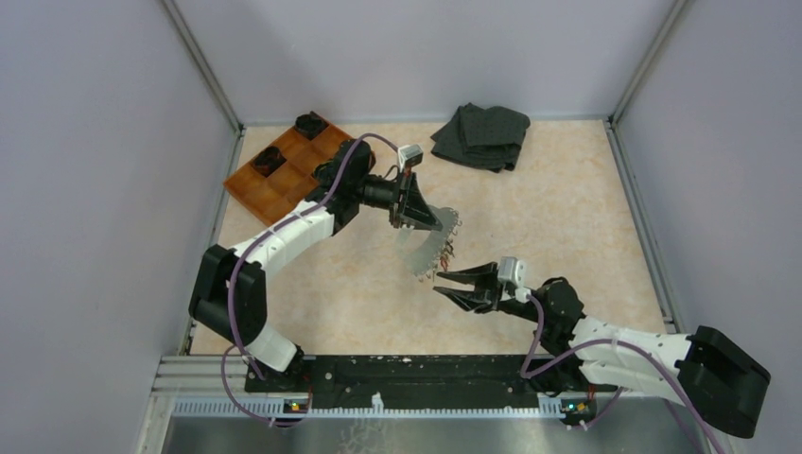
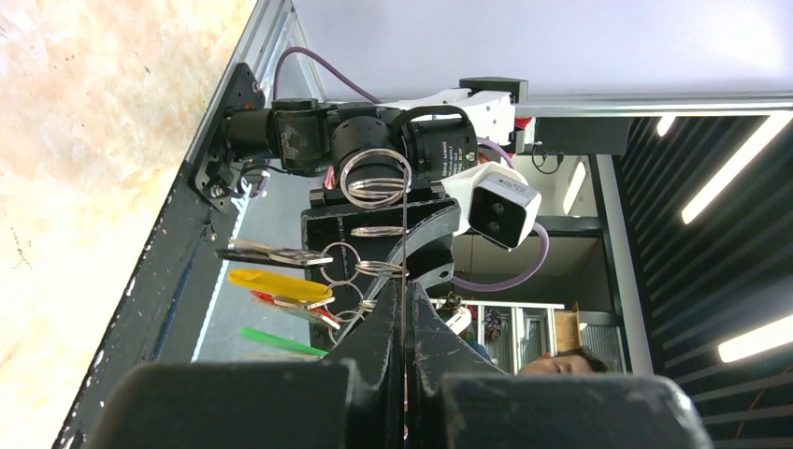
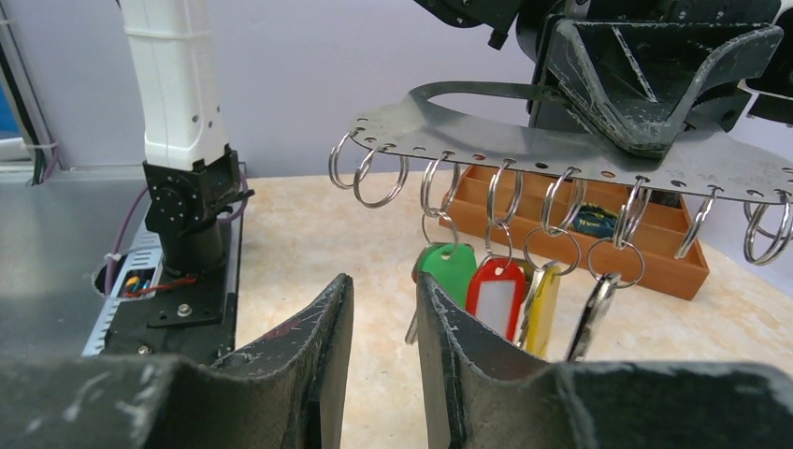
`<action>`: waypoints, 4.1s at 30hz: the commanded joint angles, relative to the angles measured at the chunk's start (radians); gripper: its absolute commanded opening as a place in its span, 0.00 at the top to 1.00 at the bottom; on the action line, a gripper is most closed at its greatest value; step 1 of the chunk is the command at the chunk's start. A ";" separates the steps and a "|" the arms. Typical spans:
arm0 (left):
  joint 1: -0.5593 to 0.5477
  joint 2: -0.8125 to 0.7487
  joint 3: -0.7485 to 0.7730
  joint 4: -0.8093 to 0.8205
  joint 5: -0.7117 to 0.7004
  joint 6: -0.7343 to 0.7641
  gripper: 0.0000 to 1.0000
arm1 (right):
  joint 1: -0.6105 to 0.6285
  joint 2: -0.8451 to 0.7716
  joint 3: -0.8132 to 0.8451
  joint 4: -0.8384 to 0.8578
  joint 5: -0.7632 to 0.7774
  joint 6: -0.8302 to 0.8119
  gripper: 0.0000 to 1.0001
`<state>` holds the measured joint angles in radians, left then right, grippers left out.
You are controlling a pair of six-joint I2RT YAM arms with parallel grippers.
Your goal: Remove the keys from the keyring
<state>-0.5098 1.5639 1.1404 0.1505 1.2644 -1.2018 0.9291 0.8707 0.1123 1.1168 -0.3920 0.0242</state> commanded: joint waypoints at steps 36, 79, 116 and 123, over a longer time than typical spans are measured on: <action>-0.064 0.014 0.057 0.034 -0.010 -0.068 1.00 | 0.013 0.065 0.067 0.084 0.002 0.009 0.69; -0.017 -0.006 0.150 -0.349 -0.028 0.398 1.00 | 0.053 -0.068 0.324 -0.660 0.060 0.027 1.00; -0.022 -0.169 0.167 -0.579 -0.219 0.827 1.00 | 0.109 0.118 0.749 -1.321 0.207 0.055 1.00; -0.033 -0.172 0.174 -0.618 -0.268 0.879 1.00 | 0.109 0.133 0.786 -1.393 0.231 0.043 1.00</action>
<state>-0.5327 1.4284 1.3064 -0.4538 1.0195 -0.3653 1.0256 0.9936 0.8272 -0.2371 -0.1776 0.0742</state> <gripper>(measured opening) 0.006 0.019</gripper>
